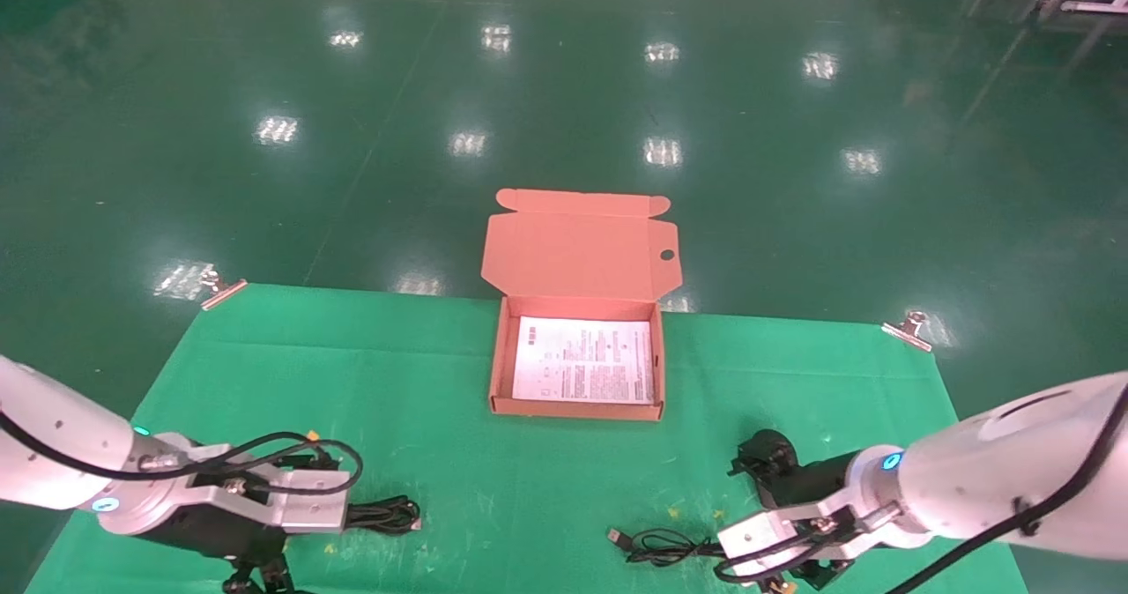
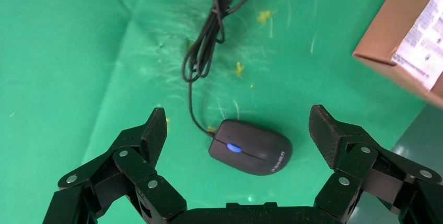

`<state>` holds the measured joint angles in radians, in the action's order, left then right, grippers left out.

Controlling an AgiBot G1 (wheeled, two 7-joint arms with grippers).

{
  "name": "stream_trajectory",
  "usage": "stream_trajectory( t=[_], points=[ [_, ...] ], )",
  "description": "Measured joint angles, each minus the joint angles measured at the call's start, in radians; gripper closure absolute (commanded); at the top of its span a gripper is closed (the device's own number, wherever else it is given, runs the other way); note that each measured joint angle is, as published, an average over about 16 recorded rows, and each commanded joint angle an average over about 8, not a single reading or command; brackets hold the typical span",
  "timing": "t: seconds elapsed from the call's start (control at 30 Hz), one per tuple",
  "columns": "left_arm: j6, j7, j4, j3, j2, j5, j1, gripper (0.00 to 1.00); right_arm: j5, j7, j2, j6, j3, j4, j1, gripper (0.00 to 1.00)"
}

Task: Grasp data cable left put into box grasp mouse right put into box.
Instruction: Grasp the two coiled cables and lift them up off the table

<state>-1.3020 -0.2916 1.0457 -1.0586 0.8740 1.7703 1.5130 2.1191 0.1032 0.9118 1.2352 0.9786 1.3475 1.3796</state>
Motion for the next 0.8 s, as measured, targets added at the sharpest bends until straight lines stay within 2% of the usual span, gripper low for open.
stream_trajectory(
  t=[0.37,0.8],
  points=[
    [0.073,0.030,-0.157,0.000,0.065,0.012,-0.019,0.00,0.065,0.118,0.048,-0.055,0.004,-0.026,-0.055,0.00],
    [0.134,0.099,-0.342,0.000,0.139,0.020,-0.014,0.00,0.061,0.160,0.092,-0.091,-0.004,-0.105,-0.075,0.00]
  ],
)
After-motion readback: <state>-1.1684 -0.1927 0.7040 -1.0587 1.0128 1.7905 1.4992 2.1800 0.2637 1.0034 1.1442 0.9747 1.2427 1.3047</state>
